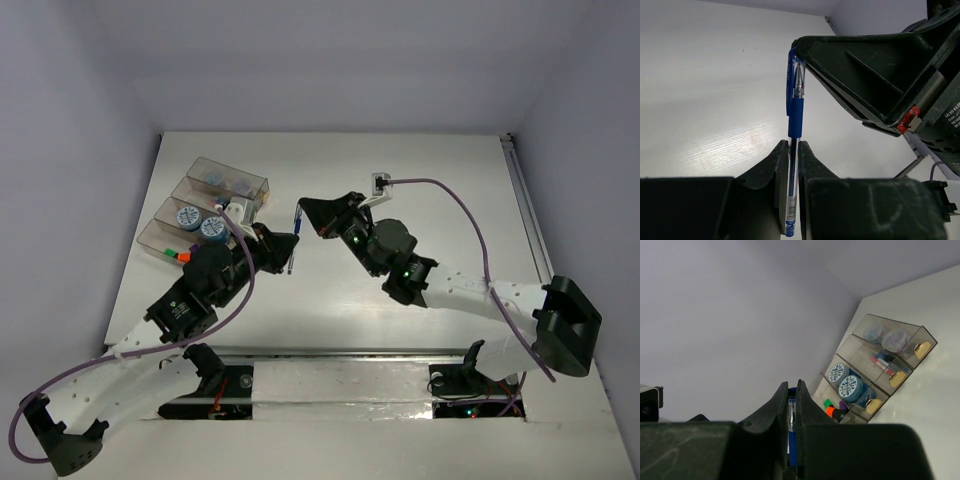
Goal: Sort the stationery into containers
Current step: Close the pen cap on the pen, then place the pen in the storage box.
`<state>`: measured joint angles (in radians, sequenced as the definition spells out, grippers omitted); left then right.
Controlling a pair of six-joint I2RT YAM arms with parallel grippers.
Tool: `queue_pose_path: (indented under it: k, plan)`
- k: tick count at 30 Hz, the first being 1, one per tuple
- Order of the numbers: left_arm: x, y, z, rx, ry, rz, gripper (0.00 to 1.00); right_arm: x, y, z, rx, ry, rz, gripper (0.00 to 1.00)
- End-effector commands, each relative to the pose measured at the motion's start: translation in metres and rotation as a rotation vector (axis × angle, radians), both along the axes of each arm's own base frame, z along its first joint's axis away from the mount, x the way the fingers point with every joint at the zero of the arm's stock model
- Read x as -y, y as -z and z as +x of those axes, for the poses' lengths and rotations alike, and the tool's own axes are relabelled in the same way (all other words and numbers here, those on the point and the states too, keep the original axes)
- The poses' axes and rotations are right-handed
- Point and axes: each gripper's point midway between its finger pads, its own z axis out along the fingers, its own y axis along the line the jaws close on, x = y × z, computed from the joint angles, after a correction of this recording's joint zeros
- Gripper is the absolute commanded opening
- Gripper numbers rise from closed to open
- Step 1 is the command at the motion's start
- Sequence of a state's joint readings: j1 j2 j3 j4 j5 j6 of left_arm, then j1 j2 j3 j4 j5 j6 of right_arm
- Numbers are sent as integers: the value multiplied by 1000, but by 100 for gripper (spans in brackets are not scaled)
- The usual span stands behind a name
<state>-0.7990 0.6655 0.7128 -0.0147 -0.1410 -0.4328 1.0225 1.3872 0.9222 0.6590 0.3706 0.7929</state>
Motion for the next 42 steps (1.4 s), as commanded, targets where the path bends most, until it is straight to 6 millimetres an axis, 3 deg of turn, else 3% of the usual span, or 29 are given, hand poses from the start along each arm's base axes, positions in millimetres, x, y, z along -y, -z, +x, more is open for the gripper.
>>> queue_pose_path:
  k: [1, 8, 16, 21, 29, 32, 35, 37, 40, 41, 42]
  plan:
    - [-5, -68, 10, 169, -56, -195, 0, -15, 14, -25, 1, -89, -126, 11]
    - [2, -59, 4, 163, -4, -197, 0, -14, 7, -22, 30, -73, -171, 37]
    - [3, -57, -1, 168, 18, -208, 0, -11, -10, -18, 70, -59, -159, 46]
    - [-1, -58, 1, 174, -4, -206, 0, -8, -15, -21, 79, -66, -156, 60]
    - [1, -46, 9, 153, -31, -203, 0, 17, -55, -24, 137, -5, -117, 85]
    - [2, -40, 14, 143, -49, -209, 0, 31, -76, -23, 170, 32, -91, 89]
    - [0, -33, 22, 140, -88, -217, 0, 50, -85, -17, 180, 92, -92, 90]
    - [0, -24, 32, 128, -131, -207, 0, 72, -96, -18, 194, 142, -75, 88]
    - [0, -20, 51, 143, -208, -198, 0, 99, -91, -20, 178, 202, -97, 40]
    - [-1, -24, 57, 162, -230, -207, 0, 106, -83, -18, 167, 221, -120, 1]
    - [3, -15, 65, 154, -249, -169, 0, 110, -73, -19, 150, 226, -157, 0]
